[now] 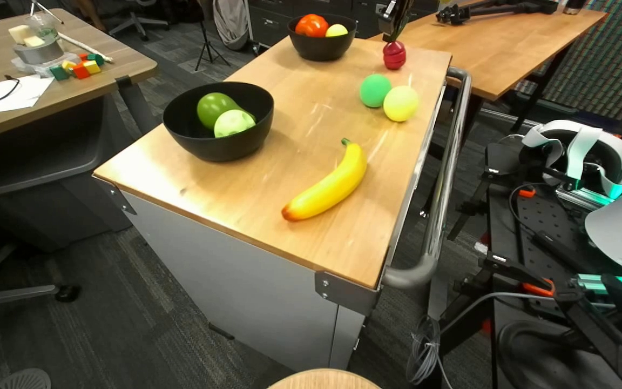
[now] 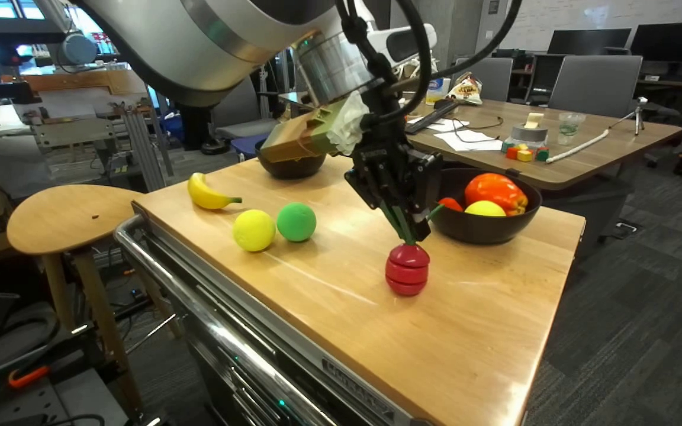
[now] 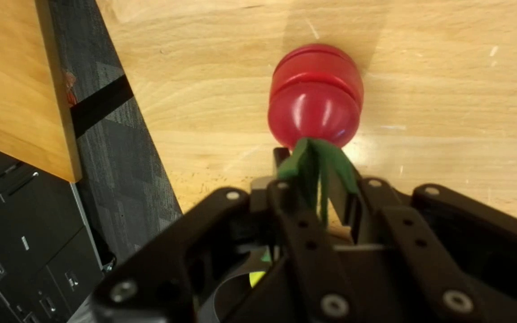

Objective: Place the fruits and vegetables in the two black bowls

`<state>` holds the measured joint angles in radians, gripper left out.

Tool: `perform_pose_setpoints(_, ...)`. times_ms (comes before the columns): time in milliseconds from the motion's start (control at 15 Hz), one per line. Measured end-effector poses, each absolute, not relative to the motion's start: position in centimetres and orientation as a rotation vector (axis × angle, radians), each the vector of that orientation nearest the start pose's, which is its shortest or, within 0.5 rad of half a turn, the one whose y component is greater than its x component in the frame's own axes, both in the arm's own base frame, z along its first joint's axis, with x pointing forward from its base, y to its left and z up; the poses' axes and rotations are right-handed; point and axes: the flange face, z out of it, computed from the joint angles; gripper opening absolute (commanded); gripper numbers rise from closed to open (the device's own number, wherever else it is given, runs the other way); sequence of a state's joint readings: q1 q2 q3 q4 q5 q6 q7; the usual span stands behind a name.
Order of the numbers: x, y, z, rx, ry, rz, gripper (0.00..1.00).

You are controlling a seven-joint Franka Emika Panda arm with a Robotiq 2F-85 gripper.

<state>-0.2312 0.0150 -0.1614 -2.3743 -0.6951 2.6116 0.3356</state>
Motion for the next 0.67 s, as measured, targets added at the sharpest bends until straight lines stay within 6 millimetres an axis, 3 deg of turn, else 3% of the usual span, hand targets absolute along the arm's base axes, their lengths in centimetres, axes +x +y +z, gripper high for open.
perform_pose_setpoints(333,49.0,-18.2,33.5,-3.482,0.323,-0.381,0.08)
perform_pose_setpoints(667,50.7,-16.6,35.8,-3.275,0.306,-0.518,0.08)
